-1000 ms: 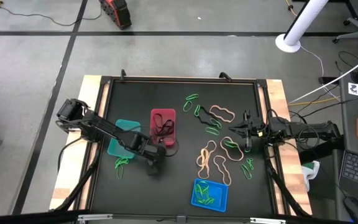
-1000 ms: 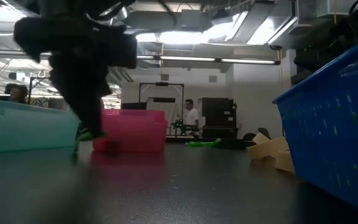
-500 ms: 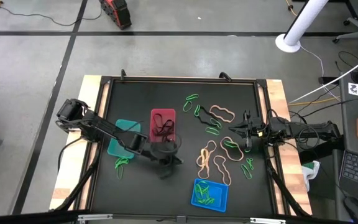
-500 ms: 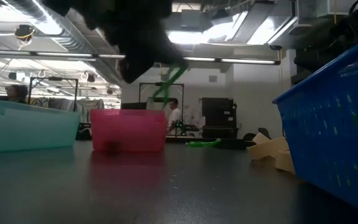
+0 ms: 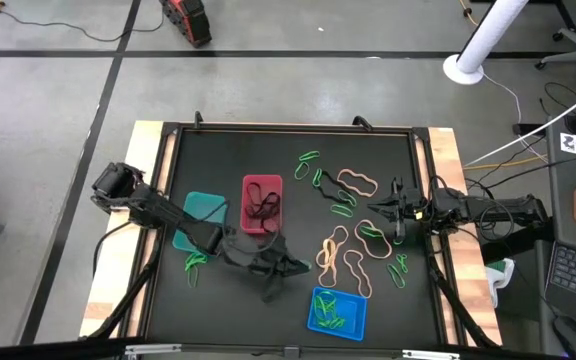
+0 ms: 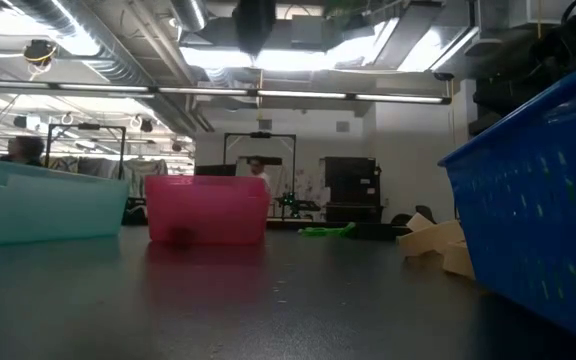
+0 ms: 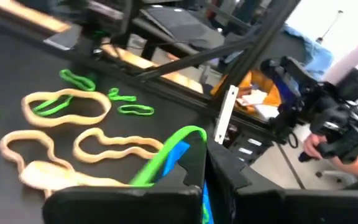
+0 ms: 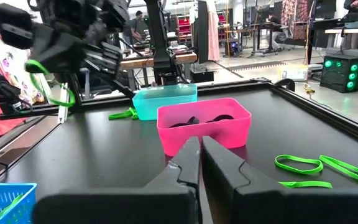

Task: Sort rubber bands into baskets
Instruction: Put the green rubber band into the blue bin

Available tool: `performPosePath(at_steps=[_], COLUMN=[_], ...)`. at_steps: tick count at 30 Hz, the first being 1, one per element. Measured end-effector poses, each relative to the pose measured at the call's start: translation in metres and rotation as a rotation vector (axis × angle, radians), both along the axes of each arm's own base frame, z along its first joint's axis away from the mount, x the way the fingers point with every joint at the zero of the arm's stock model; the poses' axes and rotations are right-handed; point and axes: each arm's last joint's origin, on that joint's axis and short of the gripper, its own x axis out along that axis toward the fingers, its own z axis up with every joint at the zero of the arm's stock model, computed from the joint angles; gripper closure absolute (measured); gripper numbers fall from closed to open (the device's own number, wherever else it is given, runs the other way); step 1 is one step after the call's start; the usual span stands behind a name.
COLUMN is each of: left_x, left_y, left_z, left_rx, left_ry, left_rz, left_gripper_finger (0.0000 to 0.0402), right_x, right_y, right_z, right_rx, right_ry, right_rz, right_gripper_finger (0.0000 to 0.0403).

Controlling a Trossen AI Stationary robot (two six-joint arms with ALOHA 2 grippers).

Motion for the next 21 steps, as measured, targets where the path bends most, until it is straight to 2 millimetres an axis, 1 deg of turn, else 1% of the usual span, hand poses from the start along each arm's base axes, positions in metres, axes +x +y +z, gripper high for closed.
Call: performPosePath(at_steps=[6, 9, 12, 15, 18, 21], left_x=[0.029, 0.046, 0.063, 0.078, 0.087, 0.090], left_y=[-0.027, -0.038, -0.049, -0.059, -0.065, -0.066], left_z=[0.001, -0.005, -0.015, -0.032, -0.051, -0.066], left_rx=[0.069, 0.092, 0.099, 0.109, 0.119, 0.132], left_ry=[-0.031, -0.038, -0.034, -0.013, 0.019, 0.048], left_rz=[-0.042, -0.053, -0.060, -0.067, -0.087, -0.090], left_gripper_finger=[0.0401, 0.0401, 0.0401, 0.0401, 0.0401, 0.0395], right_x=[0.000, 0.000, 0.000, 0.000, 0.000, 0.000], right_y=[0.000, 0.000, 0.000, 0.000, 0.000, 0.000], right_z=[0.000, 0.000, 0.000, 0.001, 0.001, 0.001], right_rx=[0.000, 0.000, 0.000, 0.000, 0.000, 0.001], right_ry=[-0.004, -0.004, -0.004, -0.005, -0.006, -0.006], right_rz=[-0.002, -0.002, -0.002, -0.002, -0.002, -0.002], right_gripper_finger=[0.0384, 0.0384, 0.0384, 0.0384, 0.0384, 0.0384])
